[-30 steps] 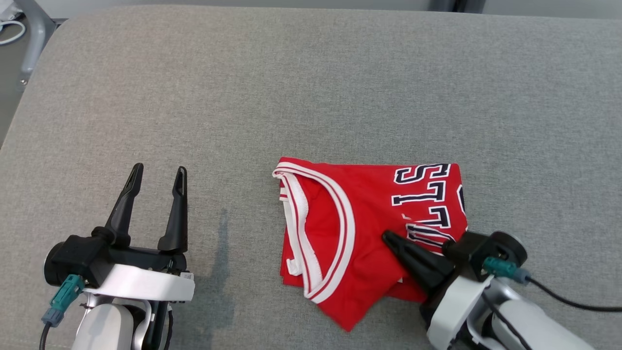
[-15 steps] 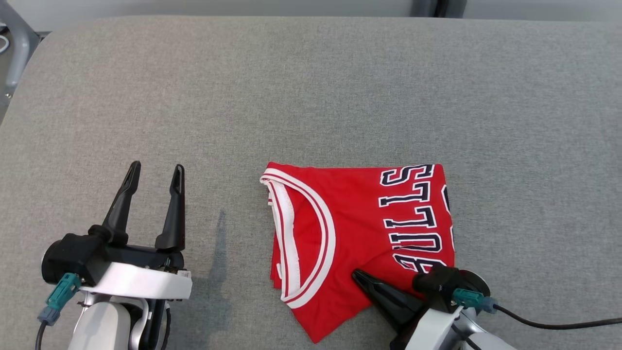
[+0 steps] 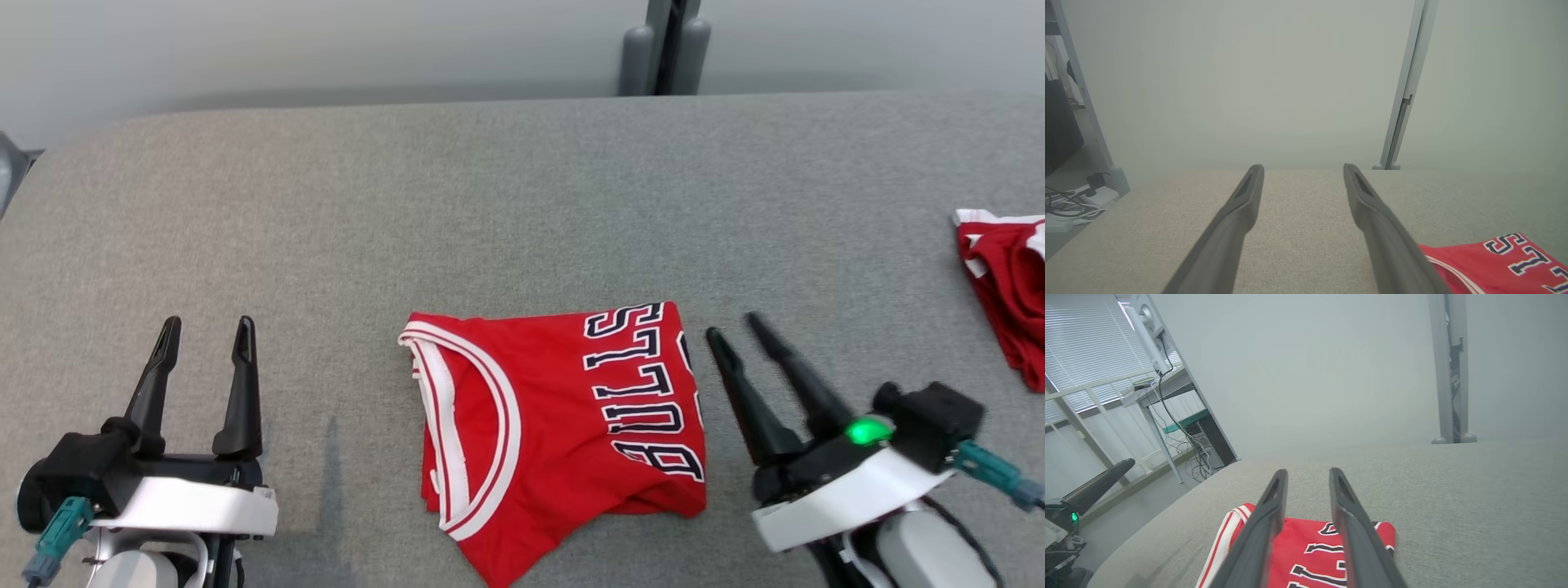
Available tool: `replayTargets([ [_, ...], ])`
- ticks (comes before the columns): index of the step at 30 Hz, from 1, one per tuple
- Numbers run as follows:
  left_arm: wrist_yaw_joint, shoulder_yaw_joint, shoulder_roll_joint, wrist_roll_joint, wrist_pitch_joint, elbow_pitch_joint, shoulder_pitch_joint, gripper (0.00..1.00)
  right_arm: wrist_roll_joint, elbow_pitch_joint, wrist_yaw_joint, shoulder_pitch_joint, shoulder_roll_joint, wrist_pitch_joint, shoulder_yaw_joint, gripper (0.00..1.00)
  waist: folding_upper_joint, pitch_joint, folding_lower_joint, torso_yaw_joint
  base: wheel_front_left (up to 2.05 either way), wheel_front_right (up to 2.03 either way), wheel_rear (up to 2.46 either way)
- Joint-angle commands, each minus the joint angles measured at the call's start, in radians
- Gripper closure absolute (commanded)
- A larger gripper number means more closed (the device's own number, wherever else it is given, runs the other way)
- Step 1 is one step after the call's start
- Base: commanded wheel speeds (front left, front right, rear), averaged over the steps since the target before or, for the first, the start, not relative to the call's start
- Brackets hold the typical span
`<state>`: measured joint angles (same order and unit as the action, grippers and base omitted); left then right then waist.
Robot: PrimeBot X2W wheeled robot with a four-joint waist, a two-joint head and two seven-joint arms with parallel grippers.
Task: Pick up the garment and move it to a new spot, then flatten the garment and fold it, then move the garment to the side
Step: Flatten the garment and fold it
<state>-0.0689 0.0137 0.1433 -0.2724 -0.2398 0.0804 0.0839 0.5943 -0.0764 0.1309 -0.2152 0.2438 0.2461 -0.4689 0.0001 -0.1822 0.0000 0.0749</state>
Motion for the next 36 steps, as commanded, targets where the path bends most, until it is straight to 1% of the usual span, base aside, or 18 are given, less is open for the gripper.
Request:
replayTargets([
  [1, 0.008, 0.007, 0.010, -0.001, 0.007, -0.010, -0.015, 0.00, -0.027, 0.005, 0.000, 0.023, -0.005, 0.003, 0.053, 0.00, -0.0001, 0.030, 0.0000, -0.024, 0.00, 0.00, 0.00],
  [2, 0.009, 0.008, 0.012, -0.002, 0.010, -0.015, -0.020, 0.00, -0.048, 0.003, 0.000, 0.033, -0.005, -0.005, 0.095, 0.00, -0.0001, 0.036, 0.0000, -0.027, 0.00, 0.00, 0.00],
  [3, 0.011, 0.009, 0.015, -0.003, 0.016, -0.020, -0.026, 0.00, -0.056, 0.003, 0.000, 0.043, -0.020, -0.006, 0.136, 0.00, -0.0001, 0.045, 0.0000, -0.031, 0.00, 0.00, 0.00],
  [7, 0.017, 0.008, 0.022, -0.003, 0.032, -0.041, -0.055, 0.00, -0.156, -0.001, 0.000, 0.076, -0.039, -0.030, 0.295, 0.00, -0.0001, 0.077, 0.0000, -0.042, 0.00, 0.00, 0.00],
  [10, 0.019, 0.005, 0.030, 0.001, 0.044, -0.054, -0.076, 0.00, -0.217, 0.007, 0.000, 0.103, -0.053, -0.060, 0.379, 0.00, -0.0001, 0.102, 0.0000, -0.045, 0.00, 0.00, 0.00],
  [13, 0.018, 0.006, 0.038, -0.002, 0.052, -0.064, -0.096, 0.00, -0.253, 0.024, 0.000, 0.134, -0.063, -0.087, 0.427, 0.00, -0.0001, 0.127, 0.0000, -0.044, 0.00, 0.00, 0.00],
  [22, 0.009, 0.006, 0.070, 0.001, 0.060, -0.065, -0.139, 0.00, -0.281, 0.070, 0.000, 0.211, -0.073, -0.150, 0.468, 0.00, -0.0001, 0.185, 0.0000, -0.034, 0.00, 0.00, 0.00],
  [29, 0.004, 0.008, 0.086, -0.010, 0.059, -0.073, -0.166, 0.00, -0.292, 0.108, 0.000, 0.265, -0.080, -0.192, 0.500, 0.00, -0.0001, 0.205, 0.0000, -0.032, 0.00, 0.00, 0.00],
  [36, 0.016, 0.009, 0.097, -0.014, 0.069, -0.079, -0.176, 0.00, -0.295, 0.130, 0.000, 0.286, -0.086, -0.213, 0.508, 0.00, -0.0001, 0.206, 0.0000, -0.034, 0.00, 0.00, 0.00],
])
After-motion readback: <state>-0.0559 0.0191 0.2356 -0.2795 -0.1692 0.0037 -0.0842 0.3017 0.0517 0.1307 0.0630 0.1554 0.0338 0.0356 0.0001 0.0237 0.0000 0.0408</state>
